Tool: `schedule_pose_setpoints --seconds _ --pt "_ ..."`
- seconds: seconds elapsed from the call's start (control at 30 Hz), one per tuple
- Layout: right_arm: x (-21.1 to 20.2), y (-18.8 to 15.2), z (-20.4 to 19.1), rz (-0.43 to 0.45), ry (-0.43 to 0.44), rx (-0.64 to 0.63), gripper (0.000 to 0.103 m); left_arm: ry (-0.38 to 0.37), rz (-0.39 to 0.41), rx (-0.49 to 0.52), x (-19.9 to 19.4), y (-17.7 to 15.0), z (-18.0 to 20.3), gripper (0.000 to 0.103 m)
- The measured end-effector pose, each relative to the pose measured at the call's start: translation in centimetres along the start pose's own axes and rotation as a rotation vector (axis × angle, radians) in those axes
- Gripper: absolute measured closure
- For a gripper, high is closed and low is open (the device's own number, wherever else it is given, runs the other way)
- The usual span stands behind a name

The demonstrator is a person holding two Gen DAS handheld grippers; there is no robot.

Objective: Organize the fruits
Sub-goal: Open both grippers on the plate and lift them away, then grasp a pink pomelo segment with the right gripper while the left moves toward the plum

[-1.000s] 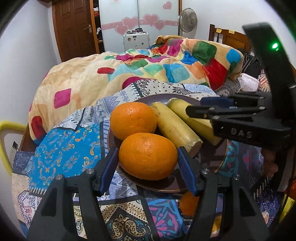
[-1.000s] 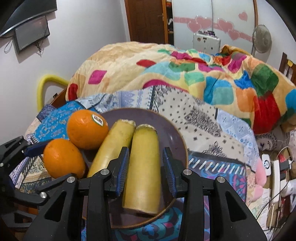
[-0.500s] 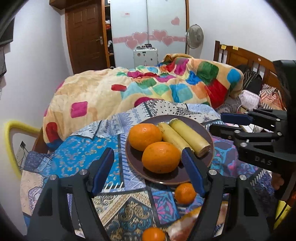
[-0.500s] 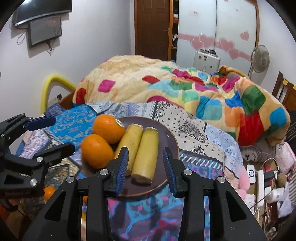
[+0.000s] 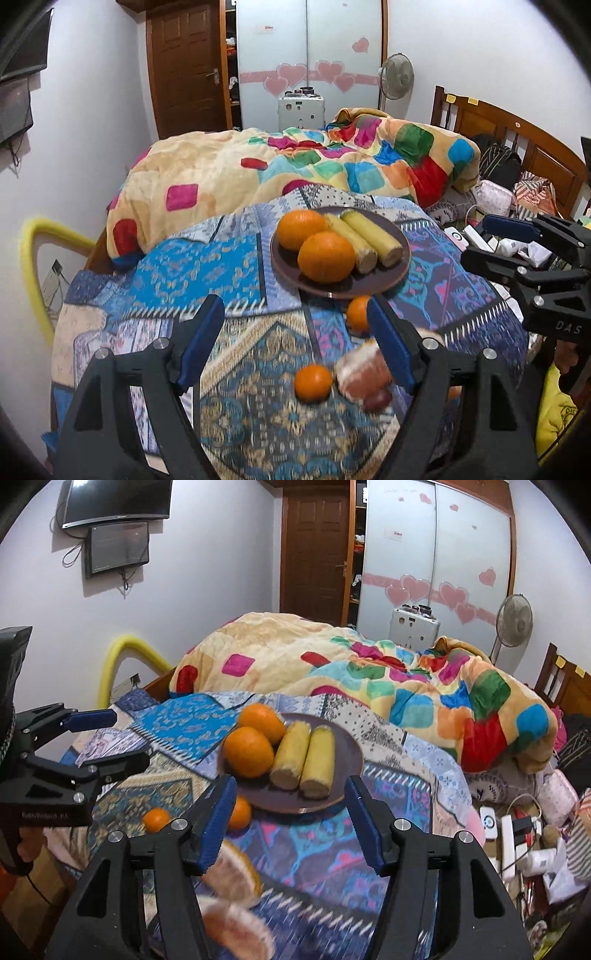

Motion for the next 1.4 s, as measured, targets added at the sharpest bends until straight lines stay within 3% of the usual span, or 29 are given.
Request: schedule_pose_setpoints --seconds 0.1,0.4,0.67,0.87,0.9,0.93,1.03,1.17,1.23,1.4 --pt "-1.0 -1.3 -0.6 -0.005 0.008 -0.003 0.035 -0.001 -0.019 -0.007 -0.9 -1.5 0.0 0.022" --pt "-2.9 -6.3 -2.9 -0.040 0.024 -0.053 0.026 -0.009 -0.091 -0.028 -2.1 -6.5 0.5 0.022" --pt "-1.9 -10.8 -3.2 -0.134 0.048 -0.028 0.026 -0.012 -0.141 -0.022 -2.2 -10.1 1.2 0.022" --pt "-1.4 -12.0 -2.3 -0.142 0.083 0.033 0.026 -0.022 -0.155 -0.016 -1.8 -11.3 1.8 0.022" --pt "-1.4 -12.0 -2.3 -0.141 0.090 0.042 0.028 -0.029 -0.158 -0.018 -1.7 -11.4 2.0 0.022" --pt "-1.4 -12.1 -2.2 -0.139 0.096 0.045 0.039 -0.035 -0.158 -0.020 -1.6 -11.4 2.1 0.026" --pt "-1.8 -11.9 -2.1 -0.131 0.093 0.028 0.058 -0.052 -0.155 -0.010 -1.2 -11.1 2.8 0.036" --pt "-2.5 -12.3 -0.7 -0.138 0.106 0.068 0.064 -0.085 -0.149 0.009 -0.8 -10.8 4.1 0.042" --pt "-2.9 -12.5 0.2 -0.132 0.067 0.061 0.065 -0.097 -0.148 0.015 -0.4 -10.6 4.8 0.048" --pt "-4.1 -13.2 3.6 -0.125 -0.042 0.119 0.065 -0.103 -0.143 0.017 0.8 -10.0 5.8 0.050"
Point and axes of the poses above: each gripper's, at about its wrist camera, not at the fingertips, and x roughly the way its jaws point, z to its right, y to its top, the point moved 2 cm from there along x, roughly the way its jaws point, and after that the axes turned 14 degrees about z, right-handed, at the moved point
